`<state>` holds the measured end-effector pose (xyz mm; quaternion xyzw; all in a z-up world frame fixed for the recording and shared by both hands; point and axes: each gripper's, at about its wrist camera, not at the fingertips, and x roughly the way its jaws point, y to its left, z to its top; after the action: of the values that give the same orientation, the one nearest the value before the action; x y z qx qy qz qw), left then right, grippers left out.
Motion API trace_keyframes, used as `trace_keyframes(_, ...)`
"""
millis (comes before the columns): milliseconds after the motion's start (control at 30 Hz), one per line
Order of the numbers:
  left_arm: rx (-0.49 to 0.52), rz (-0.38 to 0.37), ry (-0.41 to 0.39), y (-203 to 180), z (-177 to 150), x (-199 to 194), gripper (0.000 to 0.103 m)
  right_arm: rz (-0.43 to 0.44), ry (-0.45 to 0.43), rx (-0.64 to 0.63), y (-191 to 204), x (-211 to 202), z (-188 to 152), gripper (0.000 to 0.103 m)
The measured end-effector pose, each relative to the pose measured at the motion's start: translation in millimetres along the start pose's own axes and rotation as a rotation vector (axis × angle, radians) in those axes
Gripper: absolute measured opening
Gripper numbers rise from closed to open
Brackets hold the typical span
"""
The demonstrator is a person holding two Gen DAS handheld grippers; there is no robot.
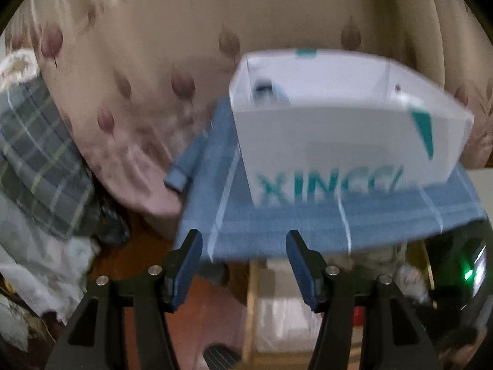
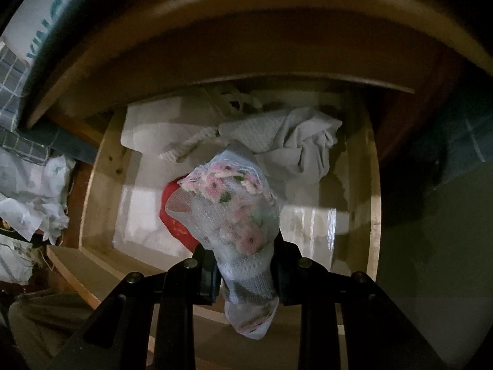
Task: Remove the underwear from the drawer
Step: 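Return the left gripper to the drawer while the right gripper lifts the floral underwear toward the box, then lower the floral underwear into the white box and open the right gripper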
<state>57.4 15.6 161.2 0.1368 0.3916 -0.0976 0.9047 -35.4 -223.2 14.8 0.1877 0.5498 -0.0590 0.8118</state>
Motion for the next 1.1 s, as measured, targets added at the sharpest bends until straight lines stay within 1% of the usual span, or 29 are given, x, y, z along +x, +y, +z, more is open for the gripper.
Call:
trace_keyframes(100,-0.025,-0.005,0.04,-5.2,-26.5,16.6,0.058,-0.021,-0.05,-0.045,4.8,-13.3,-1.4,0.025)
trace_keyframes(167,-0.035,0.016,0.054,-10.2,-41.3,25.6,0.058,-0.024,-0.09,-0.065,7.7,-22.8,-0.7,0.025)
trace_keyframes(300,-0.026,0.049,0.053,-16.3,-61.1,34.7,0.058,-0.033,-0.177,-0.077,12.0,-47.8,4.9,0.025)
trace_keyframes(367,-0.023,0.056,0.052,-17.4,-67.2,35.2,0.058,-0.029,-0.187,-0.078,13.8,-56.9,8.4,0.025)
trace_keyframes(533,-0.036,0.045,0.054,-6.0,-71.9,38.8,0.058,-0.031,-0.186,-0.097,19.8,-81.5,16.0,0.025)
trace_keyframes(667,-0.093,0.037,0.08,6.9,-70.9,43.2,0.058,-0.025,-0.206,-0.102,24.4,-109.2,24.2,0.025)
trace_keyframes(800,-0.106,0.031,0.098,12.7,-72.1,44.8,0.058,-0.029,-0.26,-0.115,31.7,-147.2,37.2,0.025)
trace_keyframes(900,-0.109,0.041,0.094,15.4,-71.5,43.8,0.058,-0.031,-0.308,-0.118,38.6,-177.5,50.2,0.025)
trace_keyframes(967,-0.114,0.026,0.093,16.0,-71.5,43.5,0.058,-0.024,-0.336,-0.121,43.8,-192.8,57.1,0.025)
trace_keyframes(1100,-0.112,0.029,0.096,15.8,-71.4,43.6,0.058,-0.027,-0.389,-0.131,56.2,-226.1,81.8,0.025)
